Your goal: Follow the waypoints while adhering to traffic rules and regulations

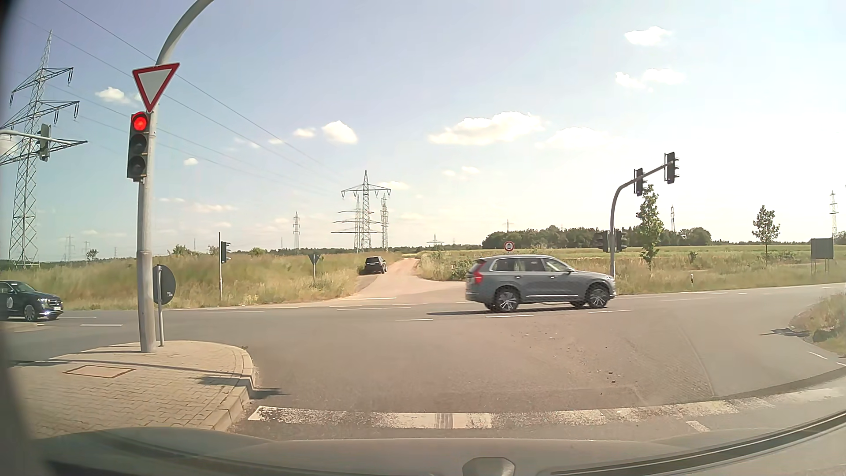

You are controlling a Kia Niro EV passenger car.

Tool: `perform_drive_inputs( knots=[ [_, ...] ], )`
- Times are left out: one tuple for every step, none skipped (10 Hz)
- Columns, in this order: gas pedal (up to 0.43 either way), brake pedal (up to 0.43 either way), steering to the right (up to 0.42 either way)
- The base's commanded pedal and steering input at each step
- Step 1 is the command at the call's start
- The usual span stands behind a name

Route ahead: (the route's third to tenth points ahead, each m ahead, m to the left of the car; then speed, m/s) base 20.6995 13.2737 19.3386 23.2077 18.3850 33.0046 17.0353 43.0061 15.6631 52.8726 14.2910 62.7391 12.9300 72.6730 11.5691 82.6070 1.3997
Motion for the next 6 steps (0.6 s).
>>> perform_drive_inputs(
  knots=[
    [0.0, 0.274, -0.02],
    [0.0, 0.274, -0.02],
    [0.0, 0.274, -0.02],
    [0.0, 0.274, -0.02],
    [0.0, 0.274, -0.02],
    [0.0, 0.274, -0.021]
  ],
)
